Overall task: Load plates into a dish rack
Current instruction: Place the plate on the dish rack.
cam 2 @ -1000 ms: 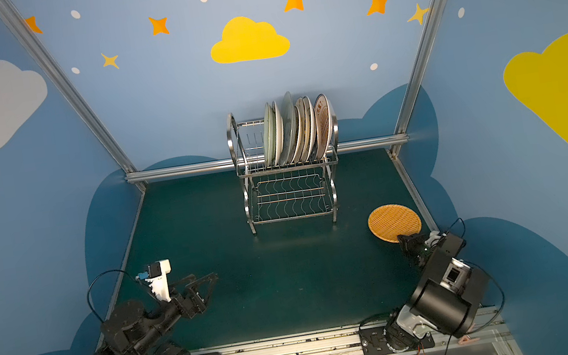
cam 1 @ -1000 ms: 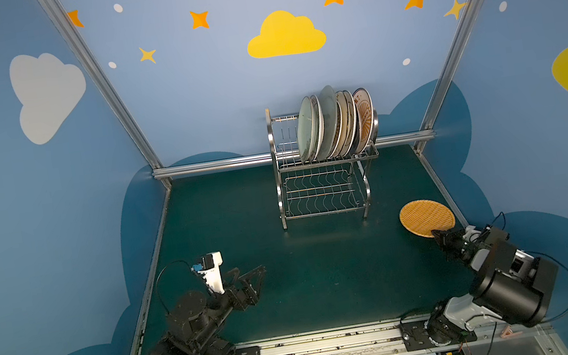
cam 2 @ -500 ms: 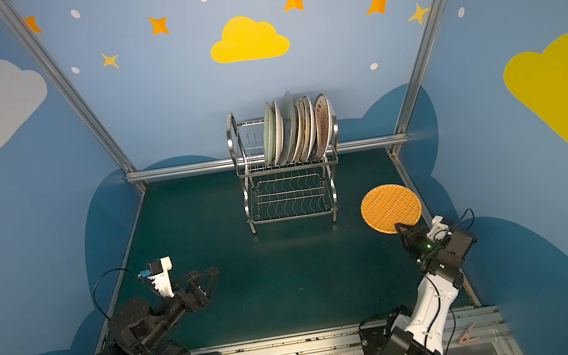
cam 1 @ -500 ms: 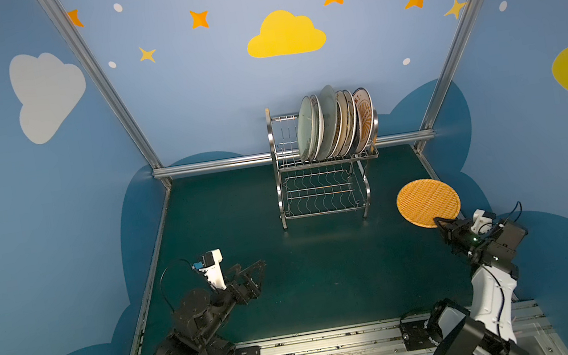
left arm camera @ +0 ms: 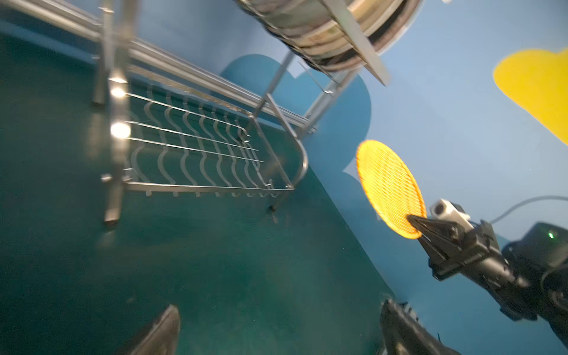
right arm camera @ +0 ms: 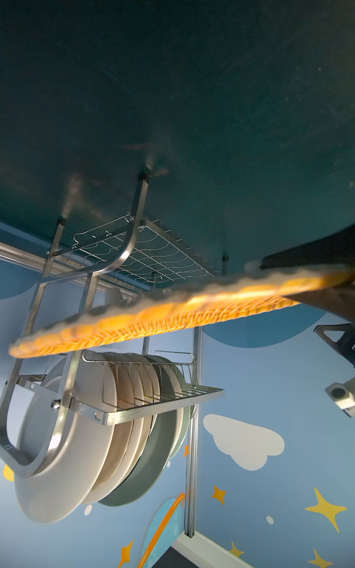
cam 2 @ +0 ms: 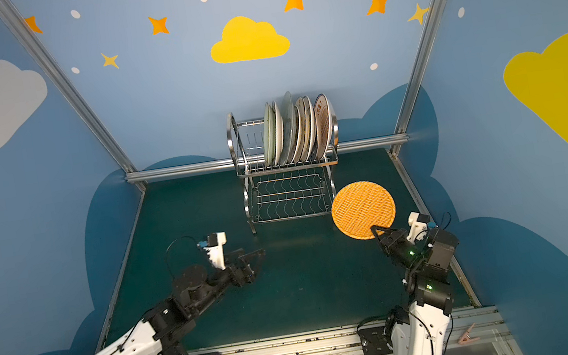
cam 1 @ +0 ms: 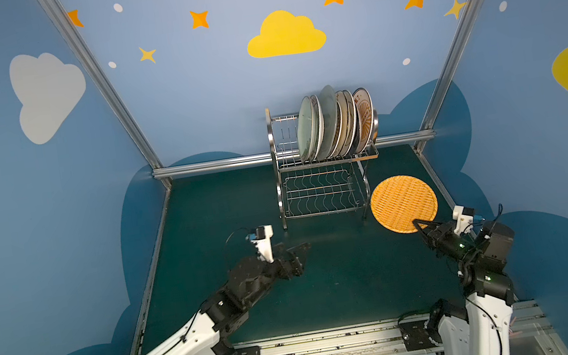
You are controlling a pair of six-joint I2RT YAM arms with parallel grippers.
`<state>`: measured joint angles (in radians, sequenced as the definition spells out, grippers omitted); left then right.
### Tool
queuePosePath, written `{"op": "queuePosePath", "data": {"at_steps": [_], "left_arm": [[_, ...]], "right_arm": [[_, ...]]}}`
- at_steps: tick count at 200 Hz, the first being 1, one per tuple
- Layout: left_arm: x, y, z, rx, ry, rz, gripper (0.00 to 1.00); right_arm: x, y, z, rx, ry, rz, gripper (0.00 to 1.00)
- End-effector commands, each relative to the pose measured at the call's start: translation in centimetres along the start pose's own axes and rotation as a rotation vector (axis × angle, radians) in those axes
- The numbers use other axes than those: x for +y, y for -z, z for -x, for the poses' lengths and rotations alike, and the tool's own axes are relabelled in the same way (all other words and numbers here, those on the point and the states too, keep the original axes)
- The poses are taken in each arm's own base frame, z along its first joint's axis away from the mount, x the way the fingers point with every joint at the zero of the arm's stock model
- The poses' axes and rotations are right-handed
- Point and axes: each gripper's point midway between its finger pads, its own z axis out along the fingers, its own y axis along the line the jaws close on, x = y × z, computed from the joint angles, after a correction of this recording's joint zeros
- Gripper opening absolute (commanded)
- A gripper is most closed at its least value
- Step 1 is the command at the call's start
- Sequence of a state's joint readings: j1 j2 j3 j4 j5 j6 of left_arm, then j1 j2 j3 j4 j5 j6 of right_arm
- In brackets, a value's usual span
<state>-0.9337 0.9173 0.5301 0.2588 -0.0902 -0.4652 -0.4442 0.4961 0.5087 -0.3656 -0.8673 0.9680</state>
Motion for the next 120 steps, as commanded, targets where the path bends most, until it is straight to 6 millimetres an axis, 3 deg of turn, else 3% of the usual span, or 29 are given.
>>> {"op": "queuePosePath", "data": {"at_steps": [1, 28, 58, 120], "left_arm": [[-4.0, -2.8, 1.2, -0.064, -0.396, -0.037, 1.0], [-6.7, -6.4, -2.1, -0.055, -0.857, -0.064, 1.0], [-9.1, -8.2, -4.4, -0.079, -1.172, -0.147, 1.0], [-13.8, -8.5, -4.6, -0.314, -1.362, -0.181, 0.97]], "right_arm": [[2.2, 0.5, -0.3, 0.004, 0.041, 0.021, 0.0], [2.6, 0.5, -1.8, 0.063, 0.038, 0.001, 0.0], [3.1, 0.9, -2.6, 0.084, 0.057, -0.009, 0.0], [2.7, 1.1, -3.5, 0.107, 0.04, -0.042, 0.0]]}}
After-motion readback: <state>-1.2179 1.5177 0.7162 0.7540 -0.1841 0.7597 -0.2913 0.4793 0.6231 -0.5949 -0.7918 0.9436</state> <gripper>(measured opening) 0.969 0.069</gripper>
